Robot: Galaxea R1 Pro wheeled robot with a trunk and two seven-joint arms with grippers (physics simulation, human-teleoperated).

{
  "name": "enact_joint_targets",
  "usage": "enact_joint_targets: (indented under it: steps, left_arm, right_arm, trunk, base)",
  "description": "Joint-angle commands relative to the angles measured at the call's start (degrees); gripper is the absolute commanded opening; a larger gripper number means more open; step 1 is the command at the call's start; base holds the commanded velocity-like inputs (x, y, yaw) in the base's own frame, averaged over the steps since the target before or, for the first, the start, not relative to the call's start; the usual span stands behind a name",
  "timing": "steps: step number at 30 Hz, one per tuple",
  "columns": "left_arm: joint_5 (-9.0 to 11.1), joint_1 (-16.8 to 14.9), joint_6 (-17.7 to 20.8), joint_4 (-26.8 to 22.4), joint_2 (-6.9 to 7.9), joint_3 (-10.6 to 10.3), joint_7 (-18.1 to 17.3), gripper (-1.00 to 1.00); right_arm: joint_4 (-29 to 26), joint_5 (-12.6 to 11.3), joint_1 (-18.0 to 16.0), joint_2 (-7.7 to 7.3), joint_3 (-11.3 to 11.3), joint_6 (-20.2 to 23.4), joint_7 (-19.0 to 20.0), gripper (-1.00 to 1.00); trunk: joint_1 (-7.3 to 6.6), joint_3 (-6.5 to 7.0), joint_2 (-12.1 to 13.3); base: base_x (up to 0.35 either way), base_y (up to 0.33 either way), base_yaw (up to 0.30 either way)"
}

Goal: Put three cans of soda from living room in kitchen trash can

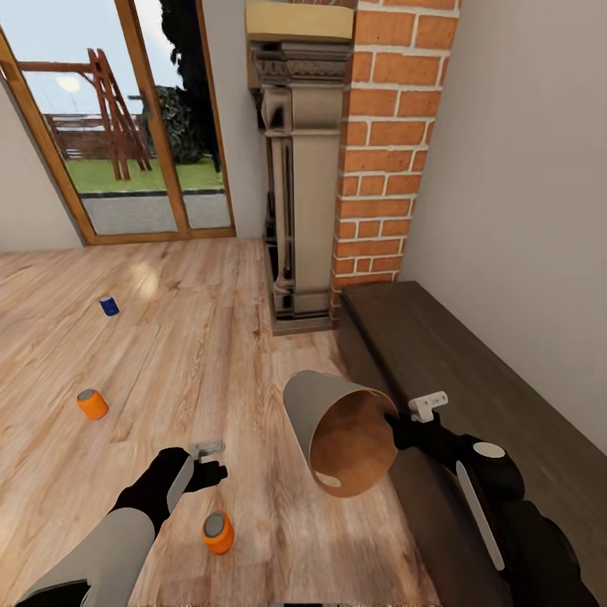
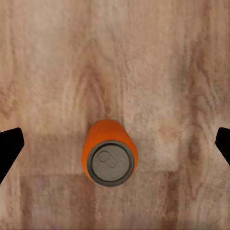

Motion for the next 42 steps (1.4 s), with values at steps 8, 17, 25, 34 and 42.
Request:
enact_joint_targets:
  steps: [8,17,25,34,42]
  left_arm:
    - [0.0,0.0,0.0,0.0,0.00,0.0,0.0,1.00]
    - [-0.1,0.0,0.0,-0.1,0.00,0.0,0.0,1.00]
    - [-0.1,0.0,0.0,-0.1,0.00,0.0,0.0,1.00]
    - [-0.1,0.0,0.0,0.2,0.00,0.0,0.0,1.00]
    - [-0.1,0.0,0.0,0.3,-0.07,0.0,0.0,1.00]
  right_arm:
    - [-0.1,-1.0,0.0,0.01,0.0,0.1,0.1,-1.00]
    - [-0.8,-0.9,-0.1,0.11,0.5,0.3,0.1,-1.00]
    - [-2.6,-0.8,-1.6,0.75,1.1,1.0,0.0,-1.00]
    - [-2.8,-0.8,-4.9,0.71,1.0,1.5,-1.0,-1.00]
    - [-2.8,-0.8,-6.3,0.73,1.1,4.4,-1.1,-1.00]
  trunk:
    - [0.12,-1.11,-0.1]
    - [0.12,-1.11,-0.1]
    - [0.12,-1.11,-0.1]
    - [0.20,-1.77,-0.1]
    - [0.40,-3.54,-0.2]
  base:
    - [0.000,0.000,0.000]
    - [0.000,0.000,0.000]
    - [0.000,0.000,0.000]
    - [0.000,0.000,0.000]
    - [0.000,0.000,0.000]
